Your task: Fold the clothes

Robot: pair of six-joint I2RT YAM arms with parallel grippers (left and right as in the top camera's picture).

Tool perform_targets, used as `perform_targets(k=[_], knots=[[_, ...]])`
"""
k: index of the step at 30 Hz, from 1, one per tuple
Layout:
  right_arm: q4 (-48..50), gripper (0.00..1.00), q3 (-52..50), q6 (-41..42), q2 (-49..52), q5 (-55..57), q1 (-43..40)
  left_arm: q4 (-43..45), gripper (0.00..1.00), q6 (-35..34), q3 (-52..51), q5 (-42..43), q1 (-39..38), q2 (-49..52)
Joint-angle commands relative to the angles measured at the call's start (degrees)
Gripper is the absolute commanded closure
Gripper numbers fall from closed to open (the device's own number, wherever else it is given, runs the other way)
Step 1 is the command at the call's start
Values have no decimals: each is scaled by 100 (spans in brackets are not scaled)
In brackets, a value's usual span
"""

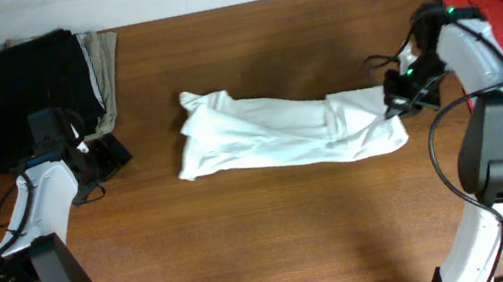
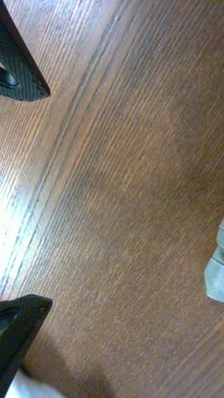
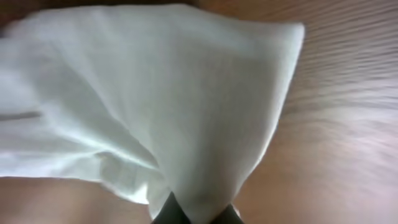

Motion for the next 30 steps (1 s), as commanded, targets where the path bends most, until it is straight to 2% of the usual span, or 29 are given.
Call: perform_targets(k=[1, 7, 11, 16, 17, 19, 20, 23, 27, 28, 30], knots=[[-315, 96, 601, -103, -487, 310, 264, 15, 1, 7, -42, 46, 24, -35], [404, 96, 614, 210, -444, 306, 1429, 31, 1, 7, -42, 46, 24, -35], [778, 90, 575, 380, -254, 415, 2315, 28, 1, 7, -42, 46, 24, -35], [1058, 86, 570, 719, 186, 433, 2970, 31, 1, 7, -42, 46, 24, -35], [1137, 80, 570, 828, 247, 431, 3104, 31, 1, 7, -42, 48, 24, -35], [1307, 21, 564, 962, 341, 455, 3370, 28, 1, 7, -42, 46, 24, -35], [1381, 10, 566, 957, 341, 457, 3473, 28, 1, 7, -42, 46, 24, -35], [1217, 6, 813, 953, 334, 459, 3440, 26, 1, 7, -42, 46, 24, -35], [800, 5, 1342, 955, 326, 417, 2953, 26, 1, 7, -42, 46, 24, -35], [824, 14, 1360, 953, 326, 219, 2780, 28, 1, 7, -42, 46, 24, -35], [837, 45, 1283, 951, 328, 109, 2658, 33, 1, 7, -42, 46, 24, -35]])
